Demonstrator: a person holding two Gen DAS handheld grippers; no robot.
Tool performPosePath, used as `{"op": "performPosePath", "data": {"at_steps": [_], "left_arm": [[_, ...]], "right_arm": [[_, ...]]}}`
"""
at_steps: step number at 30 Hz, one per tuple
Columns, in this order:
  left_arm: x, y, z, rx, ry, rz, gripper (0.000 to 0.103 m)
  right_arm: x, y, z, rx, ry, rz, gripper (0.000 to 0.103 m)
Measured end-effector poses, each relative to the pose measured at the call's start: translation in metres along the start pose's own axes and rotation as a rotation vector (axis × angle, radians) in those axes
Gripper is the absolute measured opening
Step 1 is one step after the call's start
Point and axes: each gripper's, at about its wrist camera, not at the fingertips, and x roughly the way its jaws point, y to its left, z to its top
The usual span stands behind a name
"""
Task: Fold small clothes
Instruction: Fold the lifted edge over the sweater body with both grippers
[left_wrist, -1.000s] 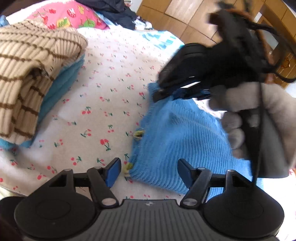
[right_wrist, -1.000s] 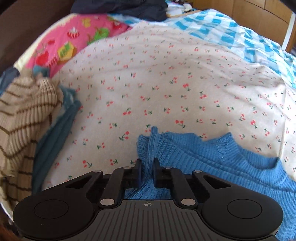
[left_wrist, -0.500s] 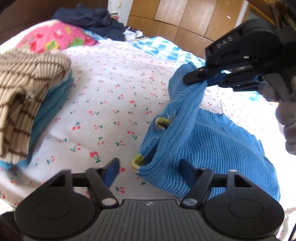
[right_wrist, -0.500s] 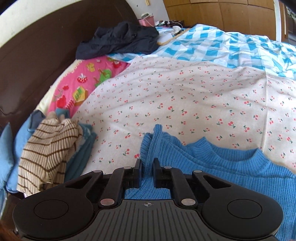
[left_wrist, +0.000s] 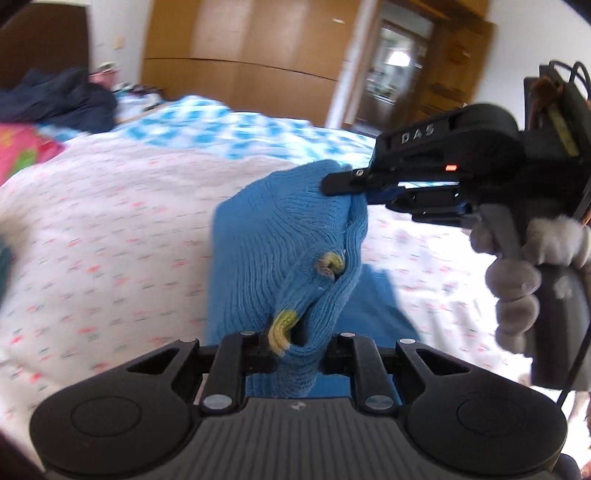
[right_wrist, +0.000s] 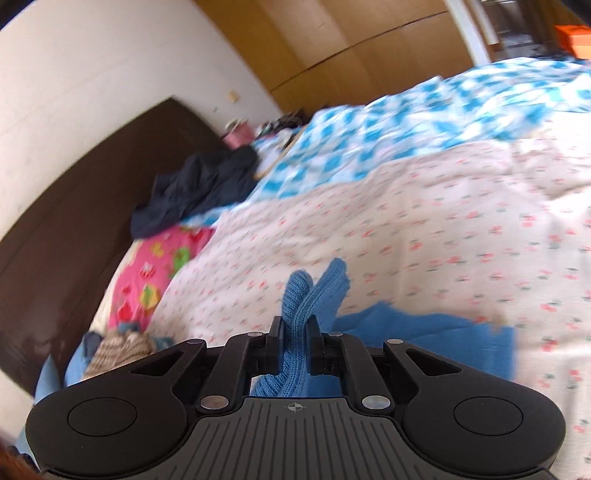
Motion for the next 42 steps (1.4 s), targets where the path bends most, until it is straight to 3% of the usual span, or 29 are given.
{"op": "performPosePath", "data": {"at_steps": [8,15,23,35,42], "left_arm": [[0.036,-0.072,-0.015,0.147,0.103,-0.051,0.023],[0.058,-0.098,-0.03,0.195,0.166,-0.029,0.023],[0.065,-0.12,-0.044,0.311,0.18,-0.012,0.023],[0.061,-0.12,-0.05,0.315,0.203,-0.051,0.025],[0.041,-0.108,-0.044,0.292,0.246,-0.118,0.029]], "right_arm": [[-0.017,-0.084,-0.025,0.22,-0.065,0.002,0.01],[-0.013,-0.128,-0.045,0.263,-0.01,-0.077,0.01],[-0.009,-0.129,-0.051,0.201,0.005,-0.141,0.01],[-0.003,-0.129,-0.056,0.164,0.028,-0.176,0.011],[-0.005,-0.128,-0.056,0.142,0.038,-0.184,0.016]]}}
